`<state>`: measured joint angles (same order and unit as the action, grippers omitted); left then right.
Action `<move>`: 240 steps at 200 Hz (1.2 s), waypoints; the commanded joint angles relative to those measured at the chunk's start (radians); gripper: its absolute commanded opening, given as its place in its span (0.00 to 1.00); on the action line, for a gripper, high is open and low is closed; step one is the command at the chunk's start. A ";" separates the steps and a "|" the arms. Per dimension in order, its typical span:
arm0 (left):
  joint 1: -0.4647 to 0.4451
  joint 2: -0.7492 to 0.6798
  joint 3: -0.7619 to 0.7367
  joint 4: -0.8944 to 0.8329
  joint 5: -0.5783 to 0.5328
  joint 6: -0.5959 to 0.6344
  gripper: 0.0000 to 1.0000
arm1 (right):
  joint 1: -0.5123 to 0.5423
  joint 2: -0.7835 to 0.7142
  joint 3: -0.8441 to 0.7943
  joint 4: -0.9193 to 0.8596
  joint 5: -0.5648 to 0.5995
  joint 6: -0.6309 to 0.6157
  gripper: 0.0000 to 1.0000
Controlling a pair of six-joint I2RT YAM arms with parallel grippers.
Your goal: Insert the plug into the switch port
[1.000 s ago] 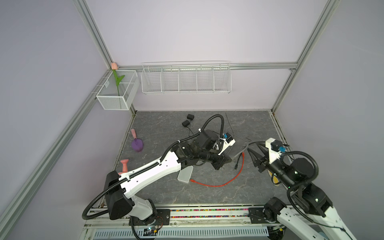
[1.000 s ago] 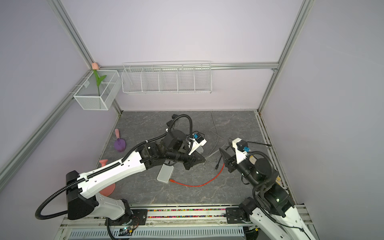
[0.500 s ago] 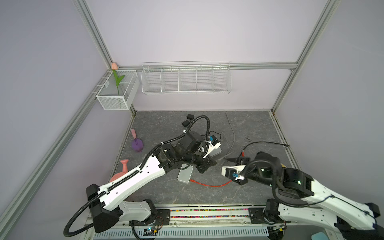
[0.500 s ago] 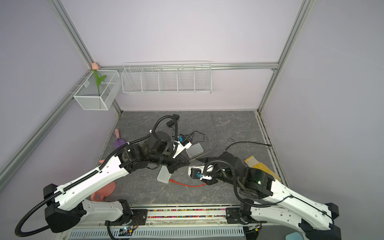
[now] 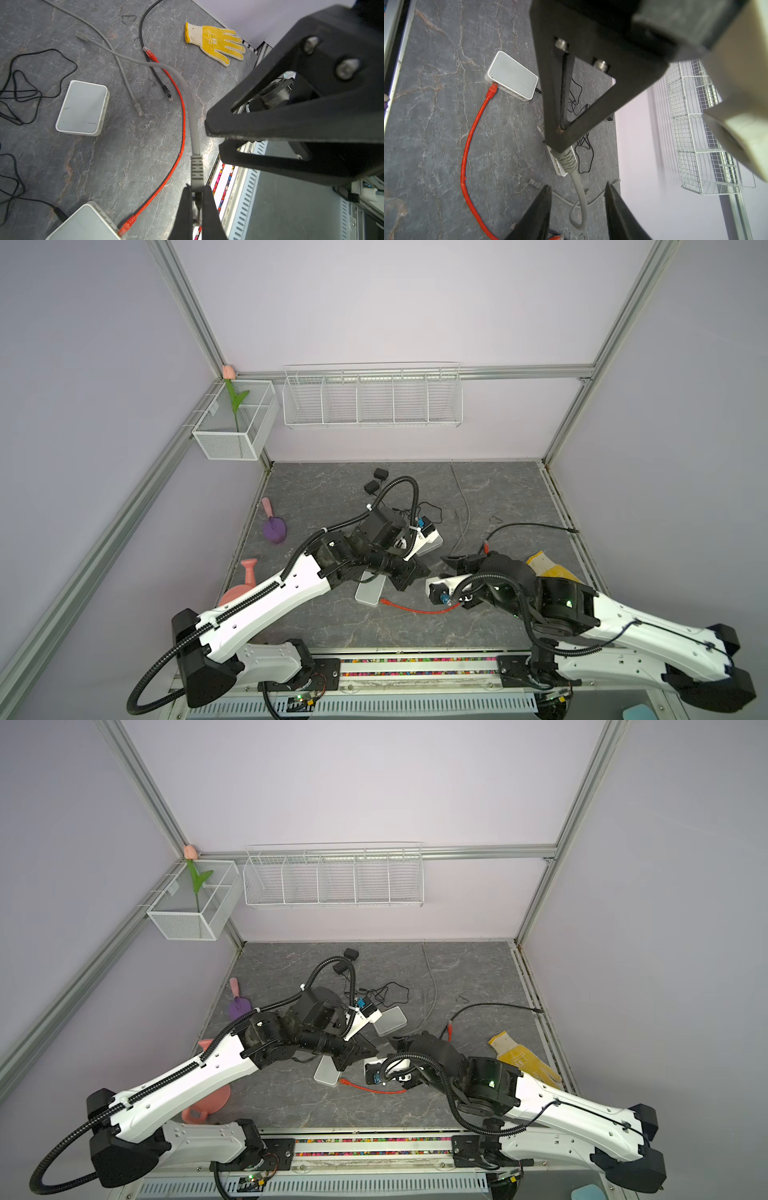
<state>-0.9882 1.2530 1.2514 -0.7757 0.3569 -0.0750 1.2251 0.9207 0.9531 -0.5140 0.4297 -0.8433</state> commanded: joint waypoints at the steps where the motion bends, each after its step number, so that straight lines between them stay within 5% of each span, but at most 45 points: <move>1: 0.003 -0.021 -0.007 0.011 0.012 0.000 0.00 | 0.018 0.031 -0.002 0.034 0.019 -0.022 0.43; 120: 0.006 -0.032 -0.014 0.020 0.019 -0.005 0.00 | 0.025 0.067 -0.025 0.074 0.063 -0.027 0.13; 190: 0.009 -0.047 -0.021 0.018 0.019 -0.008 0.00 | 0.027 0.069 -0.042 0.101 0.103 -0.040 0.25; 240: 0.010 -0.055 -0.035 0.021 0.016 -0.008 0.00 | 0.028 0.060 -0.039 0.111 0.108 -0.042 0.17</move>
<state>-0.9817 1.2205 1.2316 -0.7578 0.3641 -0.0856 1.2465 0.9886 0.9268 -0.4347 0.5285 -0.8772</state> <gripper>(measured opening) 0.050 0.201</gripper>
